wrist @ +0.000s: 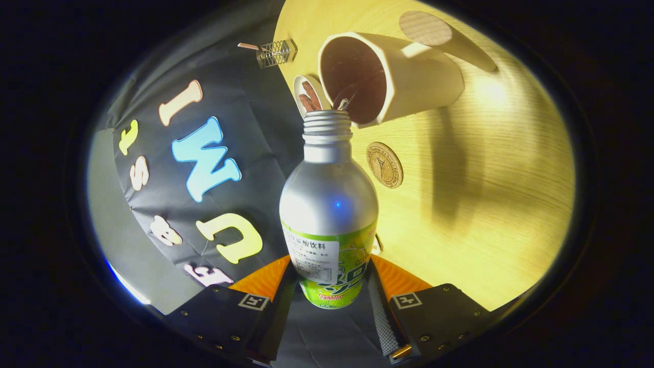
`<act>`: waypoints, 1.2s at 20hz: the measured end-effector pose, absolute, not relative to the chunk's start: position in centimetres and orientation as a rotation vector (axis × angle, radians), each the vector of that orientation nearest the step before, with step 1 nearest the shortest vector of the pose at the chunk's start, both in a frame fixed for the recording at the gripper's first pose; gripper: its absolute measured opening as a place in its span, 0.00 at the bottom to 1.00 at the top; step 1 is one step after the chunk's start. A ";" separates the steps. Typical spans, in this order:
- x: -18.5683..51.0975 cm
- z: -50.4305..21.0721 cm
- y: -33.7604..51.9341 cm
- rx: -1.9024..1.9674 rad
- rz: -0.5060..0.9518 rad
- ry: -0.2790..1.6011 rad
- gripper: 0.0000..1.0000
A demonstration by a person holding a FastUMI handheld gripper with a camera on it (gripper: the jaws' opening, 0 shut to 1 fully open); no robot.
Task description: Take the bottle from table, then pour the juice into the cup, finally place the bottle on the coaster
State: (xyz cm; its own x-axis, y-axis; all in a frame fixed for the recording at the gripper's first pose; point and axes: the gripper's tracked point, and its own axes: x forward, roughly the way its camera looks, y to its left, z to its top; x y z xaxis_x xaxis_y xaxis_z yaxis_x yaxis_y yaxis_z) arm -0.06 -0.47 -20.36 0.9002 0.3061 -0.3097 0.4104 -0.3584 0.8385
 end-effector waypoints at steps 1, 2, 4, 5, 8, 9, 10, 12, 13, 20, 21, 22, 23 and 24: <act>-0.1 -20.4 -0.5 1.975 -0.119 0.520 0.73; 0.0 -20.2 -0.4 1.982 -0.117 0.521 0.73; 0.0 -20.0 -0.2 1.990 -0.114 0.518 0.73; 0.0 -20.0 -0.3 1.995 -0.115 0.515 0.73; 0.0 -19.7 -0.2 2.011 -0.115 0.509 0.73; 0.0 -19.7 -0.1 2.013 -0.114 0.511 0.73; 0.0 -19.7 -0.1 2.021 -0.115 0.511 0.73; 0.0 -19.5 -0.1 2.042 -0.120 0.504 0.73; 0.1 -19.4 -0.1 2.050 -0.121 0.501 0.73; 0.0 -18.9 0.0 2.096 -0.117 0.505 0.73; 0.0 -18.9 0.0 2.099 -0.118 0.506 0.73; 0.0 -18.8 0.0 2.105 -0.120 0.508 0.73; 0.1 -18.7 0.0 2.114 -0.123 0.509 0.73; 0.1 -18.6 0.0 2.122 -0.123 0.509 0.73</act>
State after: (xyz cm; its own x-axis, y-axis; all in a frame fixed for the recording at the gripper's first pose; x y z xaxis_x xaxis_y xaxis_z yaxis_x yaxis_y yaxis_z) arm 0.08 0.02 -18.57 0.9094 0.3109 -0.2763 0.4026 -0.4909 0.7726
